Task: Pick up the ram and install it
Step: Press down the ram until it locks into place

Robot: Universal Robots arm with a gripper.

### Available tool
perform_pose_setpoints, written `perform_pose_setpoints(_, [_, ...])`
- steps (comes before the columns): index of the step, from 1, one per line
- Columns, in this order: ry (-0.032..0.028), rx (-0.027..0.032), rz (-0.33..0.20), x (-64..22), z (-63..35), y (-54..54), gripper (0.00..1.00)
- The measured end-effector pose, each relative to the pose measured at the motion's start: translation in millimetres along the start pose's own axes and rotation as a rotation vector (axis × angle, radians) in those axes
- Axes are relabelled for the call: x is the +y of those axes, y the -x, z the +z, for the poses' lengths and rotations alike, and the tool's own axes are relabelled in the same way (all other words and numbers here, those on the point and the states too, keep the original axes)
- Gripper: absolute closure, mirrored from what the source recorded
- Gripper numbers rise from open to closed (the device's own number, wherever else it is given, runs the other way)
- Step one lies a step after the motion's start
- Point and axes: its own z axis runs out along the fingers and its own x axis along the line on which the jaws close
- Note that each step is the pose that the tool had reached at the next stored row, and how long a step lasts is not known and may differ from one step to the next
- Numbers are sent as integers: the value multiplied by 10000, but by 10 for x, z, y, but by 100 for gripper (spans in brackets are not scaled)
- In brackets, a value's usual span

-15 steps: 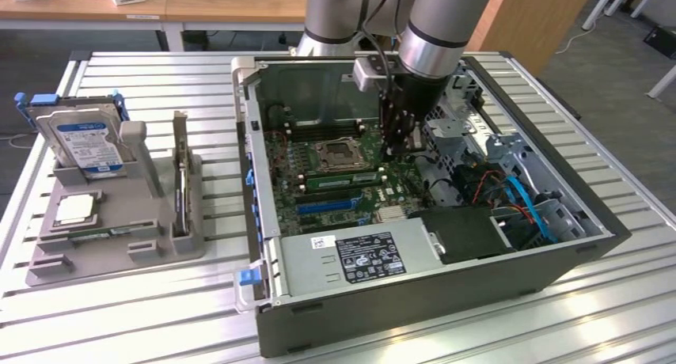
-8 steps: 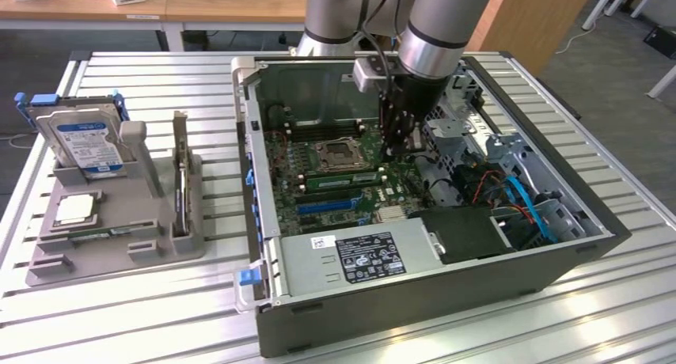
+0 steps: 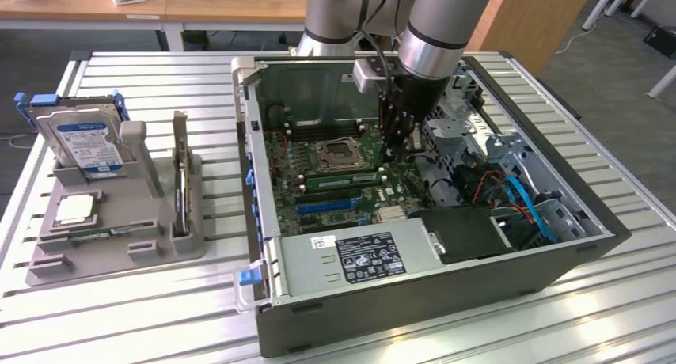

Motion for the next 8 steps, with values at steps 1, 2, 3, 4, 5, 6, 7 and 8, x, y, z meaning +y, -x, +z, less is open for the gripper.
perform_pose_setpoints(1, [-1,-2,0,0,3,0,89])
perform_pose_setpoints(2, [-1,-3,0,0,7,0,89])
perform_pose_setpoints(3, [0,0,0,0,8,0,89])
perform_pose_setpoints(4, [0,1,0,-1,10,0,89])
perform_pose_setpoints(5, [1,2,0,0,10,0,89])
perform_pose_setpoints(6, [1,1,0,0,10,0,89])
perform_pose_setpoints(7, [0,0,0,0,11,0,89])
perform_pose_setpoints(8, [0,0,0,-1,13,0,89])
